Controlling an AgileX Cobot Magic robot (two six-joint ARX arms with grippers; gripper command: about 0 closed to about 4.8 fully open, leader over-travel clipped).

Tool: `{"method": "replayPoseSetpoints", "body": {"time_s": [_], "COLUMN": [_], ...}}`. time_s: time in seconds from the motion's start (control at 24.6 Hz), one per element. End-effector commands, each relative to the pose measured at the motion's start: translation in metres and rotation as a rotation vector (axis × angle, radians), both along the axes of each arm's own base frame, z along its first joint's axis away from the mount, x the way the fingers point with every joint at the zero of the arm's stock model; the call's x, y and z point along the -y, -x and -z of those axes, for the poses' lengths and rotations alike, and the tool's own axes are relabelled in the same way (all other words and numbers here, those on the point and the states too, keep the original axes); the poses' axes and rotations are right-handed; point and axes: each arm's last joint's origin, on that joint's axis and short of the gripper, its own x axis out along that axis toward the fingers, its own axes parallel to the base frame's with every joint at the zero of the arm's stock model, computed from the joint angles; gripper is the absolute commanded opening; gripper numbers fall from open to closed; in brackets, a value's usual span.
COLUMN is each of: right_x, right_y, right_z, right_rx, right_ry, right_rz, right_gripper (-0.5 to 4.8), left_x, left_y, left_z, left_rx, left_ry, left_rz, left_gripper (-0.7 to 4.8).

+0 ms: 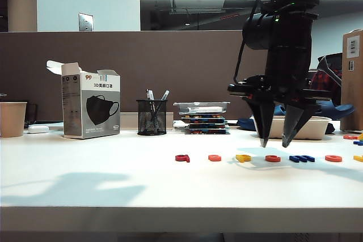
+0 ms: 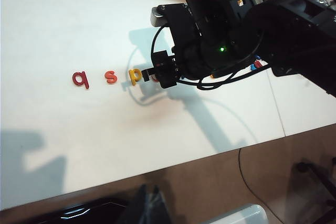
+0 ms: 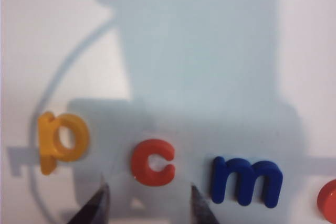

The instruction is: Select the appropriate letters from the row of letter magnets placed on the table to arrange into the word "cup".

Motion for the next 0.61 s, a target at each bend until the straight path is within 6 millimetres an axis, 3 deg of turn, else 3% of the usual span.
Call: {"method": "replayPoseSetpoints", "body": {"time_s": [0.04, 0.61], "right_x": [-0.002, -0.005], "right_y": [-0.002, -0.008], "right_z": [0.002, 0.014], "right_rx": [0.009, 0.012], "right_ry": [0.000, -0.003], "right_rz": [0.003, 0.001], "right_gripper": [1.90, 1.90], "left_x": [-0.001, -0.001], "left_y": [0.000, 0.000], "left_z": [-0.002, -0.002], "left_rx": [0.009, 0.009], "left_ry": [0.006, 0.007], "left_rz": [-0.002, -0.002], "left_gripper": [-0.05, -0.05]}}
